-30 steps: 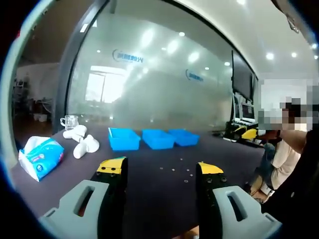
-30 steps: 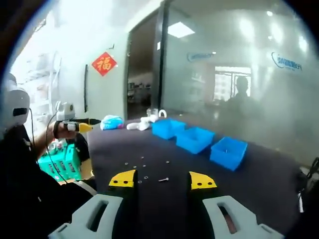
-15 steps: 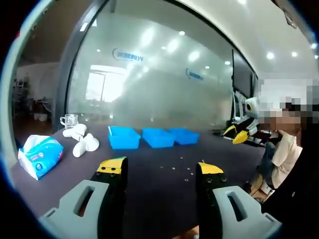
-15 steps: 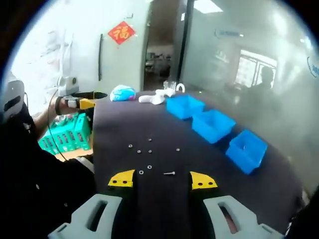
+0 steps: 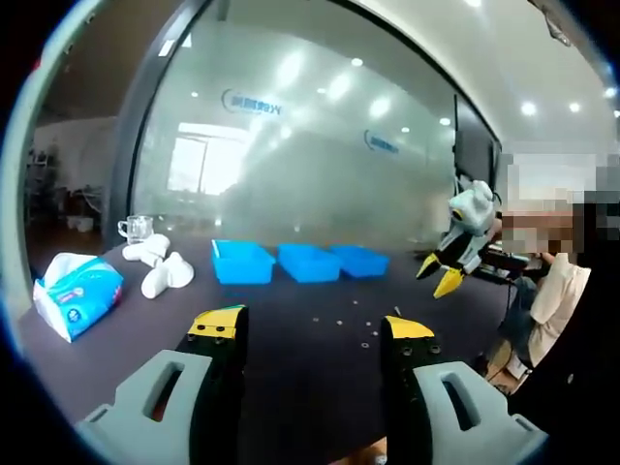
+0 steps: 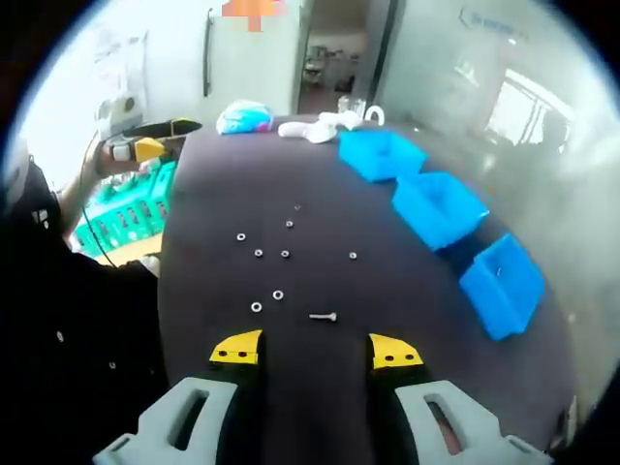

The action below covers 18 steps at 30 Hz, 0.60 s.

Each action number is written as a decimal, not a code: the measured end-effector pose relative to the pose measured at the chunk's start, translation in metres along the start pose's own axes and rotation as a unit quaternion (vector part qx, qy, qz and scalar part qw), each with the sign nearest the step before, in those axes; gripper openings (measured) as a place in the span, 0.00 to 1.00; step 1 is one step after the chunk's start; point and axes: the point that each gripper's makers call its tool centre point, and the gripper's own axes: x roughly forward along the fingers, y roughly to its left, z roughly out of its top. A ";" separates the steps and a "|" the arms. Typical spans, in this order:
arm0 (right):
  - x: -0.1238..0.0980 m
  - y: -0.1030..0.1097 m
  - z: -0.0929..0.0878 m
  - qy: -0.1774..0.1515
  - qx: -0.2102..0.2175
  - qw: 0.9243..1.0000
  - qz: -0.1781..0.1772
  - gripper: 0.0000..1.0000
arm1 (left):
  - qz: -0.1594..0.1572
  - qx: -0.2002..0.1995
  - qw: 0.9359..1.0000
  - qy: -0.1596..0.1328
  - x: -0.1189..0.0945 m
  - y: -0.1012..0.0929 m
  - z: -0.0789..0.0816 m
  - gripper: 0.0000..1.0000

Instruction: Sort the screws, nuts, and washers into the corresponding bins

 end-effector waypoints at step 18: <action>0.008 0.009 -0.006 0.084 -0.049 0.994 0.039 0.36 | 0.000 -0.006 1.000 0.001 -0.001 0.001 -0.003 0.53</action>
